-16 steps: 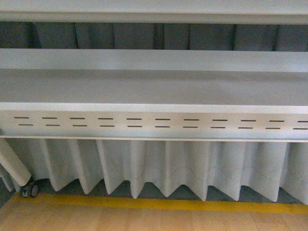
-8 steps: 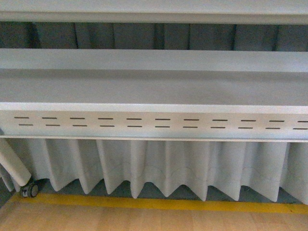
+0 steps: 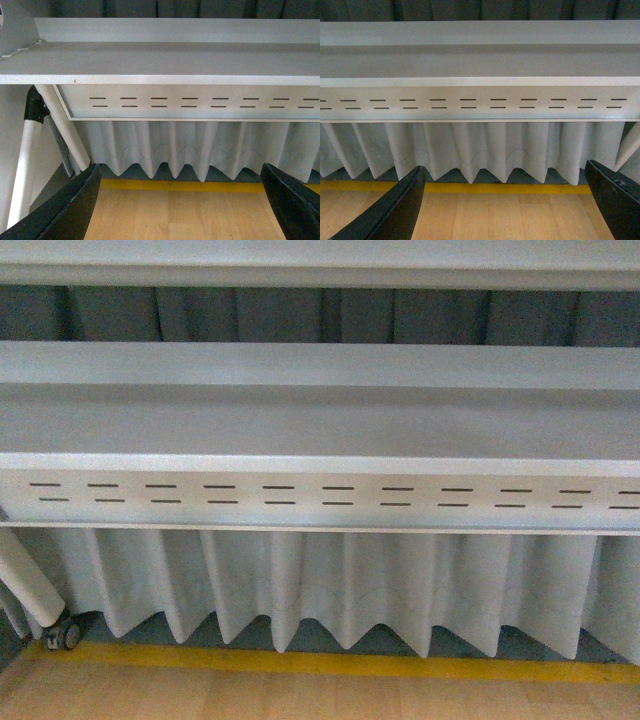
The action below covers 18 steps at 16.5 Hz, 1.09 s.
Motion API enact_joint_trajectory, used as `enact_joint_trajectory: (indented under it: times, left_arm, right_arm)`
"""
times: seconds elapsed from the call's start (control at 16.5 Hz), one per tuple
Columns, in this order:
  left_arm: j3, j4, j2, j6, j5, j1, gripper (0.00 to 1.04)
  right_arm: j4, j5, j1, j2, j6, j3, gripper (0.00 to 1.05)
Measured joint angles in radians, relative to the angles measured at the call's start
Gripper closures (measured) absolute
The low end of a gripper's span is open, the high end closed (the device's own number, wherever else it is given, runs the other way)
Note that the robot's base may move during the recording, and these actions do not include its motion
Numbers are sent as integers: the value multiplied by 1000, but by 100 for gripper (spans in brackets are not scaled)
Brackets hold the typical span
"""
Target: Wind up and store yellow beetle toy
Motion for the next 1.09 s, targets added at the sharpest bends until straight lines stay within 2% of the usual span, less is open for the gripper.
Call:
enact_joint_trajectory:
  times: [1.09]
  left_arm:
    - [0,2,0,0,-1,0,7]
  right_arm:
    - [0,0,0,1,0,0,7]
